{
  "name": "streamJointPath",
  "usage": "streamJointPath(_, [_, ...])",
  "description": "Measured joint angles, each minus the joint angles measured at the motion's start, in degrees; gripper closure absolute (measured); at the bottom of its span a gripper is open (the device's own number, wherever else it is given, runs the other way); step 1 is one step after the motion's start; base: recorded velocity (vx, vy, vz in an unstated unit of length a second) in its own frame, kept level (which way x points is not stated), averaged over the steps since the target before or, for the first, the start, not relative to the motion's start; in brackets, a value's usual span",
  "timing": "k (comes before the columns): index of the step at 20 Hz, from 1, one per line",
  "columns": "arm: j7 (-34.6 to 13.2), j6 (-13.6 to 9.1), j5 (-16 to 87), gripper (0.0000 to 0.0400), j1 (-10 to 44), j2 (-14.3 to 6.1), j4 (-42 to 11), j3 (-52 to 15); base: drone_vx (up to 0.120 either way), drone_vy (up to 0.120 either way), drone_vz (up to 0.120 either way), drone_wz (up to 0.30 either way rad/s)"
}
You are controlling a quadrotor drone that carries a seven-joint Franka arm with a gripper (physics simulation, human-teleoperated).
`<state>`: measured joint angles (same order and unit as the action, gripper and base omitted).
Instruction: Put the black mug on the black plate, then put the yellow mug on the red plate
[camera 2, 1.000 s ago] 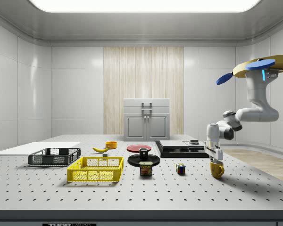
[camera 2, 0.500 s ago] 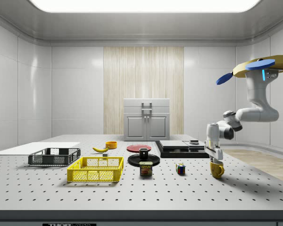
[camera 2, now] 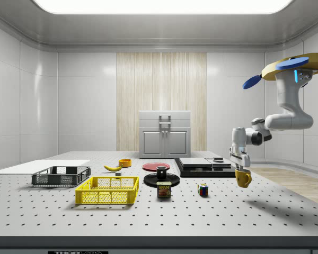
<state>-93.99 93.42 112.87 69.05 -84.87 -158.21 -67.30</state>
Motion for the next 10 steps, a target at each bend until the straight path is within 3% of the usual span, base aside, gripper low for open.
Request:
streamJointPath(8, [-0.05,-0.2,-0.63,0.029,-0.07,-0.12,-0.23,-0.64,0.12,-0.12,0.12,0.0])
streamJointPath(10, [-0.06,-0.19,-0.68,0.029,-0.07,-0.14,-0.25,-0.69,0.12,-0.12,0.04,0.0])
